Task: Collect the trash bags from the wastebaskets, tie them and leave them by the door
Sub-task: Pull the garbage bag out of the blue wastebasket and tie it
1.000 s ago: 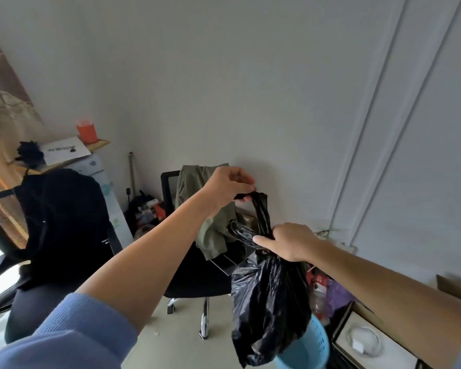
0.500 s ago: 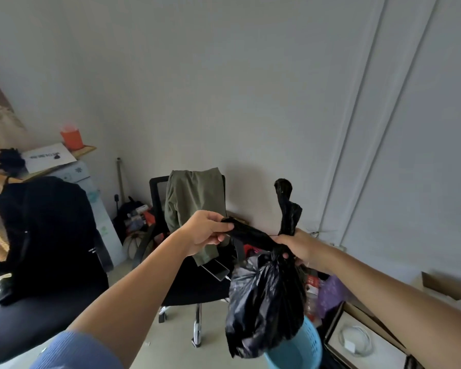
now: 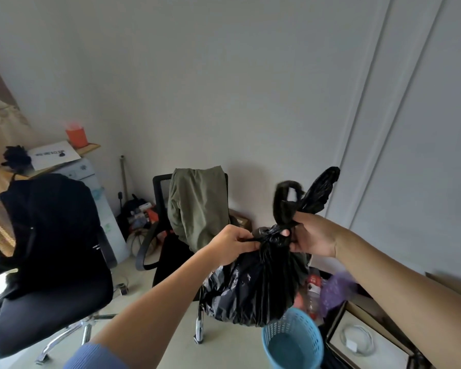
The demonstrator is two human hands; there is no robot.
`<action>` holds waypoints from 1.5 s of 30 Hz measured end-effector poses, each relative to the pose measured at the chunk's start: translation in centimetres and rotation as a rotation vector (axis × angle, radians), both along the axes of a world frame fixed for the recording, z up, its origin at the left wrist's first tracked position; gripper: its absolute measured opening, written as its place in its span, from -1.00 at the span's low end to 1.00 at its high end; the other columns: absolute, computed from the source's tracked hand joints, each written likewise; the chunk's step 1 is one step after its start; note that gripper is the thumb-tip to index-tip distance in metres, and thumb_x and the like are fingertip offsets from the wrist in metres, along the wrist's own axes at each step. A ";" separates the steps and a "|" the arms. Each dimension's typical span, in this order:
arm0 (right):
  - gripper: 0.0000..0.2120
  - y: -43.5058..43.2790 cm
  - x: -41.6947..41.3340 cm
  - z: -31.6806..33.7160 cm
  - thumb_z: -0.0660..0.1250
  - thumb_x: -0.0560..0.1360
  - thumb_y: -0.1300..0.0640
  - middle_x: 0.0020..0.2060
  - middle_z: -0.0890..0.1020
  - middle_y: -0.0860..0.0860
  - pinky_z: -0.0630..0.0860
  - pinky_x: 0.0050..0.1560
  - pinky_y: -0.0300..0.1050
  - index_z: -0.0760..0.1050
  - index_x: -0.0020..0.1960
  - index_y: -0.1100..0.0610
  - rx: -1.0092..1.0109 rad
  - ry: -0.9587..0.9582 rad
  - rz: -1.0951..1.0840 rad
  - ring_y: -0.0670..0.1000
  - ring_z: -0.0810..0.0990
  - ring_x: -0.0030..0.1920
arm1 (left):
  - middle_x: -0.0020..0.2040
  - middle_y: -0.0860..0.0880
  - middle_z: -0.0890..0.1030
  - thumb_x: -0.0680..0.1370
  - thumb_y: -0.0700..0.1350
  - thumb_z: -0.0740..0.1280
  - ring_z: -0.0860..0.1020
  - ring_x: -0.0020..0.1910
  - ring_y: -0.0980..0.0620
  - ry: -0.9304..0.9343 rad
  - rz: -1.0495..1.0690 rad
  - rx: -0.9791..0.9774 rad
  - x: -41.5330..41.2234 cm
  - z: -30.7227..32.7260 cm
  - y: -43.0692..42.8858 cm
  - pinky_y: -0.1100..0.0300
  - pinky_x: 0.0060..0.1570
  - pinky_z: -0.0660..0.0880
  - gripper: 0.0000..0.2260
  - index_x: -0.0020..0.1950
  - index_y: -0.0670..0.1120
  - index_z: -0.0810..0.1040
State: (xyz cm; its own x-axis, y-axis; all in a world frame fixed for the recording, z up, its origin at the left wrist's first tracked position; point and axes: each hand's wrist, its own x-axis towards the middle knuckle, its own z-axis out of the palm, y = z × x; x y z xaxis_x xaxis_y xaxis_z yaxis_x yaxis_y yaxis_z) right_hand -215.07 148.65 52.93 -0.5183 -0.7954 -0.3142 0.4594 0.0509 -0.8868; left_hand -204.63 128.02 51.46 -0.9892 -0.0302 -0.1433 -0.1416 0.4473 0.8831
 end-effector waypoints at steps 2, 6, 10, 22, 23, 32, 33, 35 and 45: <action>-0.88 0.4 0.1 0.0 0.46 0.42 0.05 -0.26 0.60 0.01 0.48 -0.24 -0.14 0.57 -0.13 0.06 -0.090 -0.037 0.044 -0.03 0.59 -0.23 | -0.37 -0.08 0.43 0.51 -0.12 0.43 0.35 -0.36 -0.01 -0.009 0.018 0.015 0.2 0.4 -0.2 0.14 -0.27 0.27 -0.81 -0.30 -0.07 0.56; -0.90 0.7 0.5 0.6 0.43 0.45 0.23 -0.25 0.63 0.02 0.45 -0.34 -0.24 0.56 -0.20 0.09 0.009 0.108 0.035 -0.04 0.57 -0.26 | -0.26 -0.16 0.49 0.51 -0.15 0.42 0.43 -0.24 -0.06 0.009 0.017 0.040 0.2 1.1 -0.7 0.08 -0.14 0.34 -0.88 -0.18 -0.18 0.60; -0.85 0.7 0.6 1.0 0.45 0.43 0.31 -0.34 0.58 -0.04 0.38 -0.43 -0.30 0.55 -0.25 0.12 0.343 0.646 -0.129 -0.10 0.54 -0.29 | -0.27 -0.13 0.53 0.51 -0.12 0.42 0.48 -0.26 -0.03 0.021 -0.042 -0.003 0.0 1.7 -0.2 0.11 -0.16 0.42 -0.83 -0.14 -0.24 0.61; -0.89 -3.5 1.3 -0.1 0.29 0.47 0.26 -0.37 0.55 0.07 0.44 -0.26 0.03 0.39 -0.03 0.15 0.649 1.485 -0.427 0.20 0.51 -0.32 | -0.40 -0.01 0.41 0.52 -0.16 0.41 0.32 -0.37 0.06 0.153 -0.121 -0.008 0.5 2.3 1.9 0.19 -0.26 0.27 -0.75 -0.33 -0.17 0.46; -0.88 -3.8 1.5 -0.2 0.31 0.46 0.30 -0.33 0.57 0.07 0.44 -0.23 0.01 0.41 -0.05 0.17 0.611 1.407 -0.469 0.17 0.53 -0.28 | -0.44 0.06 0.39 0.52 -0.15 0.41 0.31 -0.42 0.11 0.159 -0.097 0.006 0.6 2.2 1.7 0.22 -0.31 0.26 -0.72 -0.37 -0.10 0.45; -0.79 -3.1 1.3 1.8 0.38 0.44 0.31 -0.45 0.55 -0.09 0.41 -0.41 -0.26 0.47 -0.28 0.06 0.347 0.570 -0.287 -0.05 0.52 -0.34 | -0.31 -0.11 0.55 0.52 -0.15 0.42 0.47 -0.31 0.00 0.154 0.046 0.035 2.0 3.3 -1.8 0.16 -0.21 0.41 -0.82 -0.16 -0.27 0.58; -0.74 -3.3 1.4 1.6 0.39 0.41 0.33 -0.48 0.53 -0.08 0.38 -0.42 -0.21 0.43 -0.34 0.06 0.441 0.751 -0.375 -0.02 0.48 -0.36 | -0.34 -0.09 0.53 0.51 -0.14 0.42 0.45 -0.34 0.01 0.155 0.021 -0.004 2.0 3.4 -1.5 0.20 -0.26 0.40 -0.83 -0.18 -0.24 0.59; -0.70 -4.2 1.6 0.8 0.31 0.41 0.32 -0.46 0.47 -0.04 0.28 -0.40 -0.10 0.29 -0.36 0.02 0.678 1.224 -0.430 0.07 0.43 -0.37 | -0.38 -0.03 0.50 0.50 -0.12 0.43 0.42 -0.40 0.07 0.161 -0.017 -0.095 2.0 3.3 -0.3 0.23 -0.32 0.37 -0.81 -0.17 -0.25 0.60; -0.72 -6.3 1.8 0.2 0.23 0.48 0.48 -0.32 0.52 0.07 0.42 -0.17 -0.09 0.44 -0.28 0.15 0.151 0.639 -0.662 0.08 0.49 -0.20 | -0.22 -0.01 0.68 0.46 -0.09 0.48 0.59 -0.26 0.10 0.019 -0.030 0.063 3.1 2.4 -2.2 0.17 -0.10 0.53 -0.86 -0.05 -0.12 0.65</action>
State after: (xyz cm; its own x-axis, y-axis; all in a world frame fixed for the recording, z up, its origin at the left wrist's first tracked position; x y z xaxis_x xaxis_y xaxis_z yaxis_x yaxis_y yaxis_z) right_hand -213.24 142.37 53.15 -0.9619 -0.2499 0.1110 -0.1367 0.0880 -0.9867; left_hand -201.51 125.80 53.83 -0.9921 0.0080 -0.1253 -0.1120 0.3950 0.9118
